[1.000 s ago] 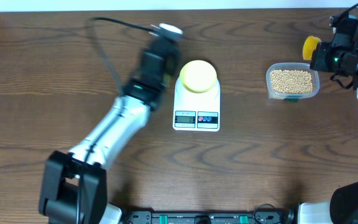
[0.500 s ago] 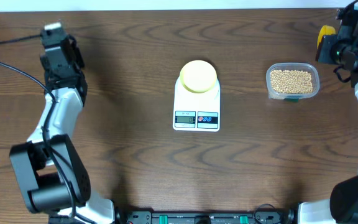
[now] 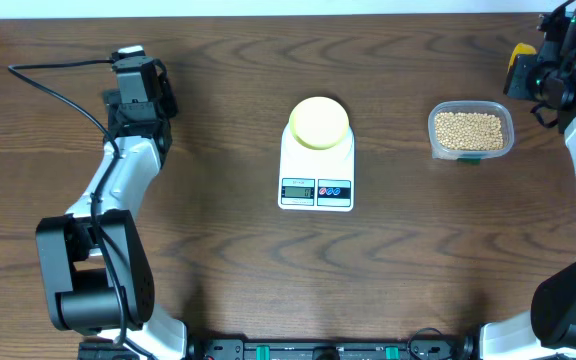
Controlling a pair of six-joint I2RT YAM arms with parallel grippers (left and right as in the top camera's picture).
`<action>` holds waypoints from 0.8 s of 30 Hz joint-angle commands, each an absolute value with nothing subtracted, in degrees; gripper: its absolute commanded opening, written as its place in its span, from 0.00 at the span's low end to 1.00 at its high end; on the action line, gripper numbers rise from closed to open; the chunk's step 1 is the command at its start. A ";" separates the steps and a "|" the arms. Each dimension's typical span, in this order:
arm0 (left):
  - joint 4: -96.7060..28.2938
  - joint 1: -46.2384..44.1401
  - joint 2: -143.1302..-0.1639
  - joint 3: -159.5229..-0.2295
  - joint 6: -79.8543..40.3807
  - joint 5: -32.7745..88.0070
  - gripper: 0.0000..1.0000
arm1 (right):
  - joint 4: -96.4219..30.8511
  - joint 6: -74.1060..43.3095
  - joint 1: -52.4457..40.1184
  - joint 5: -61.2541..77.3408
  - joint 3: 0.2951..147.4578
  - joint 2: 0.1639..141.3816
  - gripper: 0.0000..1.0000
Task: Scoop item into bowl and weigh 50g on scale
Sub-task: 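Lift the left gripper off the scale and move it left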
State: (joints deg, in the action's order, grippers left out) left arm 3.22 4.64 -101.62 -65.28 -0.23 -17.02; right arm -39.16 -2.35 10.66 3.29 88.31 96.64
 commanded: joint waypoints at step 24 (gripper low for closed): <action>-41.89 -2.39 -71.90 -65.65 0.32 18.48 0.98 | -40.71 7.97 8.91 17.12 89.12 96.33 0.01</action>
State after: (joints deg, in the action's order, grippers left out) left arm -38.26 -1.78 -74.50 -65.39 -8.58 10.41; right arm -40.66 4.93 9.19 14.06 88.33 96.64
